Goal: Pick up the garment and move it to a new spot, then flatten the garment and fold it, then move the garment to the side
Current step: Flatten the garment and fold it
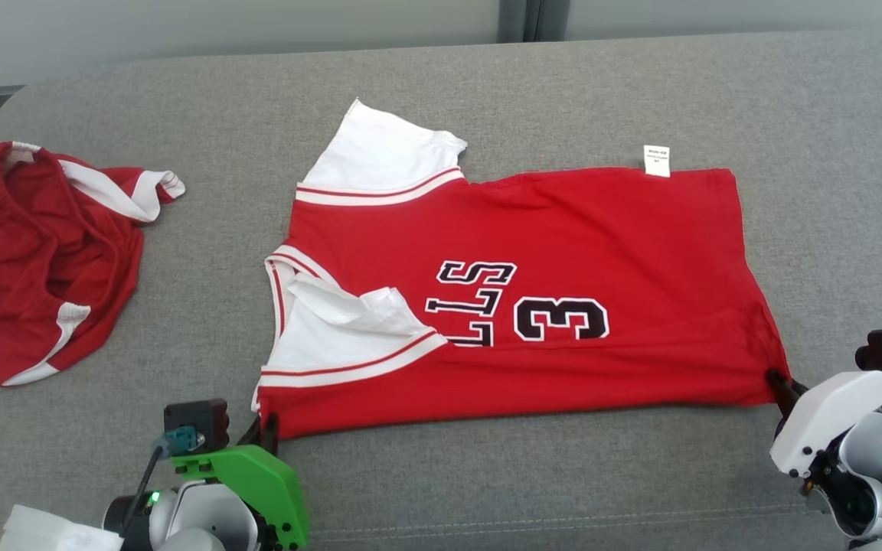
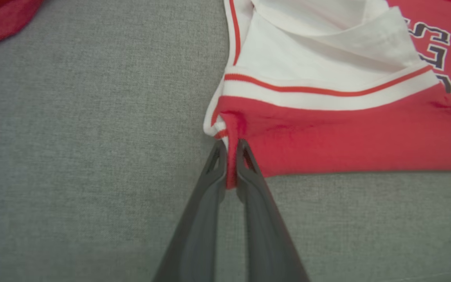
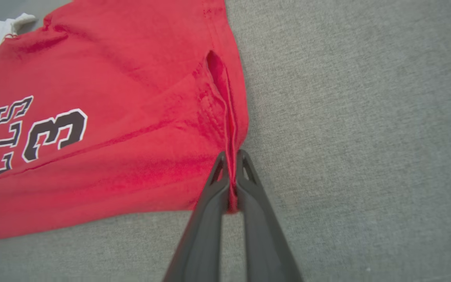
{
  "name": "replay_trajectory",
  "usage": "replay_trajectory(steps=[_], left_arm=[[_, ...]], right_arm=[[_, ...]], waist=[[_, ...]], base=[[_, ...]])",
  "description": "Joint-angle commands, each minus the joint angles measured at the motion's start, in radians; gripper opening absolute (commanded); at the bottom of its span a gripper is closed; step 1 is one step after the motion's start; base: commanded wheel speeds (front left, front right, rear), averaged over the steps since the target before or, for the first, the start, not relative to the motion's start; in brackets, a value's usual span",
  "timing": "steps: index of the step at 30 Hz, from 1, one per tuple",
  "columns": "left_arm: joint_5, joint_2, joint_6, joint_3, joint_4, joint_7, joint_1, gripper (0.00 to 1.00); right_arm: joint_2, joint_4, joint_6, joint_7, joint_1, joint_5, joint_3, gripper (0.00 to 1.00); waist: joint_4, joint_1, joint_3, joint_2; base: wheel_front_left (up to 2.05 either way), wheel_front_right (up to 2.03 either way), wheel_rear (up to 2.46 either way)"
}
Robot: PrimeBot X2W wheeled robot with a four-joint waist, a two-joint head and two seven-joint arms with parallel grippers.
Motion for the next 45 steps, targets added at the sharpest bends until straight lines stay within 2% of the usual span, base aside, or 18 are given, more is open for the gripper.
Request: replay_trajectory(steps=[1, 7, 14, 15, 16, 17, 23, 30, 37, 41, 45], left_arm=[[0.0, 0.017, 0.012, 0.001, -0.013, 0.005, 0.025, 0.0], [-0.007, 0.041, 0.039, 0.0, -0.069, 0.017, 0.087, 0.0], [-0.024, 0.038, 0.06, 0.001, -0.095, 0.017, 0.136, 0.0], [-0.023, 0.036, 0.063, 0.001, -0.093, 0.012, 0.139, 0.22], [-0.018, 0.036, 0.063, 0.0, -0.092, 0.007, 0.14, 0.67], [-0.025, 0.03, 0.066, 0.003, -0.087, 0.006, 0.146, 1.0], [-0.049, 0.005, 0.059, 0.028, -0.077, -0.052, 0.167, 1.0], [-0.057, -0.021, 0.015, 0.093, -0.077, -0.224, 0.183, 1.0], [-0.019, -0.023, -0.043, 0.118, -0.063, -0.352, 0.139, 1.0], [0.023, -0.046, -0.059, 0.161, -0.065, -0.383, 0.121, 1.0], [0.092, -0.065, -0.095, 0.206, -0.086, -0.389, 0.115, 1.0]], right_arm=[[-0.002, -0.016, -0.002, 0.007, 0.02, -0.002, -0.012, 0.0], [0.013, -0.069, -0.002, 0.046, 0.087, 0.009, -0.033, 0.0], [0.025, -0.104, -0.002, 0.061, 0.163, 0.017, -0.034, 0.01], [0.027, -0.104, -0.002, 0.052, 0.166, 0.019, -0.03, 0.74], [0.028, -0.099, -0.002, 0.045, 0.169, 0.028, -0.026, 1.0], [0.029, -0.092, -0.002, 0.037, 0.172, 0.041, -0.022, 1.0], [0.031, -0.077, -0.001, -0.055, 0.186, 0.07, -0.007, 1.0], [0.031, -0.059, -0.001, -0.229, 0.168, 0.105, 0.032, 1.0], [0.032, -0.026, -0.001, -0.365, 0.135, 0.077, 0.065, 1.0], [0.031, -0.017, -0.001, -0.436, 0.12, 0.045, 0.098, 1.0], [0.032, -0.01, -0.001, -0.511, 0.111, 0.036, 0.14, 1.0]], waist=[[0.005, 0.0, -0.011, 0.0], [0.01, 0.0, -0.034, 0.0], [0.006, 0.0, -0.051, 0.0], [0.005, 0.0, -0.053, 0.0], [0.004, 0.0, -0.054, 0.0], [0.004, 0.0, -0.057, 0.0], [0.015, 0.0, -0.088, 0.0], [0.031, 0.0, -0.148, 0.0], [0.052, 0.0, -0.197, 0.0], [0.069, 0.0, -0.219, 0.0], [0.078, 0.0, -0.235, 0.0]], base=[[0.0, 0.0, 0.0], [0.0, 0.0, 0.0], [0.0, 0.0, 0.0], [0.0, 0.0, 0.0], [0.0, 0.0, 0.0], [0.0, 0.0, 0.0], [0.0, 0.0, 0.0], [0.0, 0.0, 0.0], [0.0, 0.0, 0.0], [0.0, 0.0, 0.0], [0.0, 0.0, 0.0]])
